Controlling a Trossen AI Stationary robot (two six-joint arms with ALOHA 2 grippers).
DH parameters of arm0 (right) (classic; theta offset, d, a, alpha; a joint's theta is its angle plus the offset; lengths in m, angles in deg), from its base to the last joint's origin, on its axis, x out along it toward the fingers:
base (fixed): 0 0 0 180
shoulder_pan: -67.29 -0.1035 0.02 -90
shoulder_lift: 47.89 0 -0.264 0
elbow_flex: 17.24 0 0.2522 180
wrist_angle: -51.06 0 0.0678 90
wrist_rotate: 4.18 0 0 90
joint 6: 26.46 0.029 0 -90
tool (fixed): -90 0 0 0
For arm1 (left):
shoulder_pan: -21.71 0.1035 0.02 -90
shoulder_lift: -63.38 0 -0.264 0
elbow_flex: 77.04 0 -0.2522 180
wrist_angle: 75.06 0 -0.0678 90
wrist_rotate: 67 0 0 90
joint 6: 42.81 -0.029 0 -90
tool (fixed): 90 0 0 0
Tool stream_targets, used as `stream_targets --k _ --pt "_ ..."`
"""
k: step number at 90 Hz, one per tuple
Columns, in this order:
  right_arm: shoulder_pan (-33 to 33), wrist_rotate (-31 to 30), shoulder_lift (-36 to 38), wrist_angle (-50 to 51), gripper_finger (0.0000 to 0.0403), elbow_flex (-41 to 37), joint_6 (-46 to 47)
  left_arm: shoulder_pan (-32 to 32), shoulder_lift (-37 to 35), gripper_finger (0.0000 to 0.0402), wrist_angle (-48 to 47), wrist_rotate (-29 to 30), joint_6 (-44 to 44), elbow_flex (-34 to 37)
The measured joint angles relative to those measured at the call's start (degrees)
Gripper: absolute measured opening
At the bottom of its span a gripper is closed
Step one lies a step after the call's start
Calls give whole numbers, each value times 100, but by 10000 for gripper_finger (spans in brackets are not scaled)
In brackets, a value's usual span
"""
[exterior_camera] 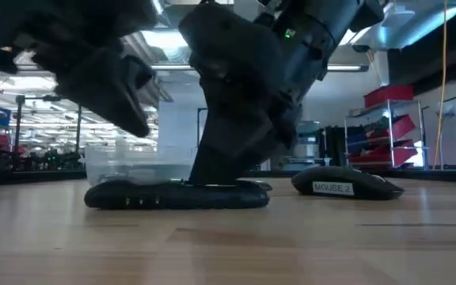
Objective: Insert battery
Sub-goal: Insert the silver battery into the remote control
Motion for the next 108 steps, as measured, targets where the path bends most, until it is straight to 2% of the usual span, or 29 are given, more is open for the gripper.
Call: stream_targets --k 7,23,36,46,60,72,86,108 --pt "3 -63 46 160 156 131 -316 -179 -313 0 -523 423 405 -7" --pt "235 -166 160 227 153 779 -1283 -378 -1410 0 -2173 936 1714 -15" --pt "778 -156 149 88 136 1053 -1937 -386 -2276 0 -3357 1466 2840 223" --pt "1339 83 148 -247 125 1108 -2040 -207 -2750 0 -3675 1608 3477 675" --pt "2011 405 -182 -756 122 1110 -2091 138 -3075 0 -3449 1562 3842 1442" --pt "2434 693 -535 -974 126 1165 -2302 453 -3103 0 -2822 1302 3850 2002" --pt "2650 823 -890 -941 147 1454 -2515 828 -3104 0 -1824 981 3305 2499" --pt "2579 1077 -1262 -540 182 2067 -2596 1316 -3106 0 -959 971 2426 2954"
